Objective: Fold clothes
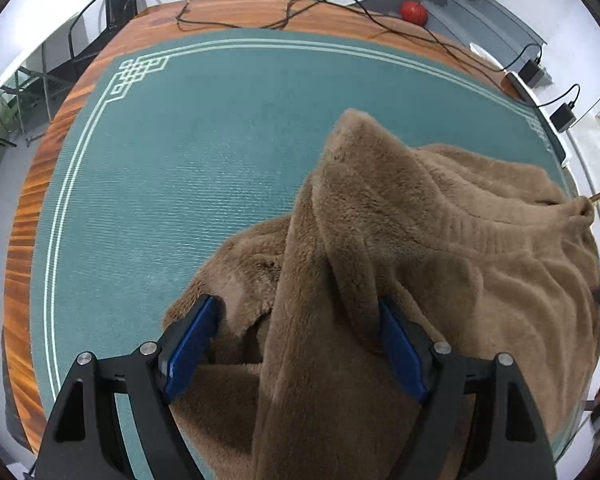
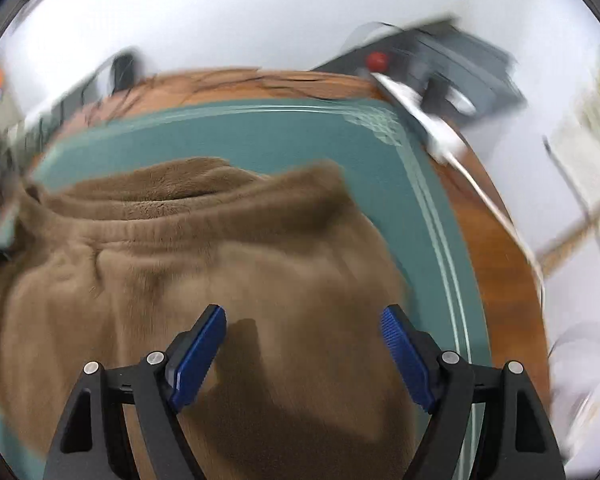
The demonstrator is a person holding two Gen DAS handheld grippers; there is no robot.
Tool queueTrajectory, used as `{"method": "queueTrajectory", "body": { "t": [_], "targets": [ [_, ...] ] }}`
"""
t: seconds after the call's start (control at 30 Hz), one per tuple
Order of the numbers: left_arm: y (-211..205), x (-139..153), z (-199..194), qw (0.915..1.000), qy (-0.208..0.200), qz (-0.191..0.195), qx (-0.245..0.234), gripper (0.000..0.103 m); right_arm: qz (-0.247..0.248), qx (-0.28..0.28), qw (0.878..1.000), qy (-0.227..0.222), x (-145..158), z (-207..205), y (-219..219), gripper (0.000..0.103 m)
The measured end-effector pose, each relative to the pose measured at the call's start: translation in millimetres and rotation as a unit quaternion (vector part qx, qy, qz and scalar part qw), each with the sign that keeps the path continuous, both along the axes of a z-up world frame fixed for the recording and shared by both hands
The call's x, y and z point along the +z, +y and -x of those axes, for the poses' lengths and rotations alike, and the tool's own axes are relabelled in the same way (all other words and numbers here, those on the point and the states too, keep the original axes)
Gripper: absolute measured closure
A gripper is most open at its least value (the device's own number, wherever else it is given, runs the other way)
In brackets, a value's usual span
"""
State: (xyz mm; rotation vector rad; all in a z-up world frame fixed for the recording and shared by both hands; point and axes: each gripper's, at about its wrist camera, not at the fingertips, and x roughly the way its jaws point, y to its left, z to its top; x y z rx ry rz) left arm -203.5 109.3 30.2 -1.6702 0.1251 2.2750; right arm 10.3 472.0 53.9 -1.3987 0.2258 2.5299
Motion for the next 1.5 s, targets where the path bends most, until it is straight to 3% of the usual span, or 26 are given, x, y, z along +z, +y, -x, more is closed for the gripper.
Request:
{"method": "queueTrajectory", "body": {
  "t": [0.07,0.17,0.27,0.4,0.6,0.77,0.9,1.07,1.3,1.37,1.43,1.5],
  "targets": [
    [0.1,10.4,-3.9,0.9999,0.013,-0.002,-0.001,0.020,0.067,-0.046,0.997,0.020,1.3,-42.8,15.5,0.021],
    [5.1,28.6,-11.9,0.9993,0.036,-0.006,-0.005,0.020,0.161,-0.115,0.979,0.042,-3.2,-110.3,34.6,0.021],
    [15.2,44.2,-19.9,0.9984,0.045,-0.026,-0.021,0.020,0.198,-0.149,0.968,0.045,-4.3,-143.7,40.3,0.021],
    [33.4,61.6,-37.5,0.9961,0.046,-0.051,-0.055,0.020,0.209,-0.178,0.961,0.033,-12.7,-171.1,36.3,0.021],
    [52.5,72.9,-56.6,0.9922,0.025,-0.091,-0.082,0.020,0.256,-0.182,0.948,0.044,-30.4,-172.2,31.0,0.021],
    [74.8,83.2,-79.4,0.9925,0.025,-0.078,-0.091,0.020,0.300,-0.180,0.934,0.068,-42.9,-161.2,25.0,0.021],
    [88.0,93.8,-89.9,0.9926,0.036,-0.063,-0.098,0.020,0.285,-0.166,0.941,0.078,-41.6,-153.9,18.8,0.021],
    [113.5,112.0,-100.2,0.9921,0.046,-0.062,-0.099,0.020,0.336,-0.149,0.924,0.103,-47.1,-139.8,26.8,0.021],
    [190.3,109.8,-116.3,0.9880,0.025,-0.053,-0.143,0.020,0.392,-0.119,0.902,0.135,-53.2,-123.9,36.0,0.021],
    [220.2,104.1,-119.3,0.9861,0.015,-0.047,-0.159,0.019,0.400,-0.115,0.900,0.131,-56.1,-120.8,36.3,0.024],
    [249.7,98.9,-119.9,0.9842,0.000,-0.049,-0.170,0.019,0.396,-0.109,0.903,0.124,-59.0,-118.7,34.8,0.041],
    [278.0,94.2,-120.3,0.9825,-0.010,-0.044,-0.181,0.019,0.395,-0.104,0.905,0.122,-61.2,-120.2,33.5,0.049]
  ]
}}
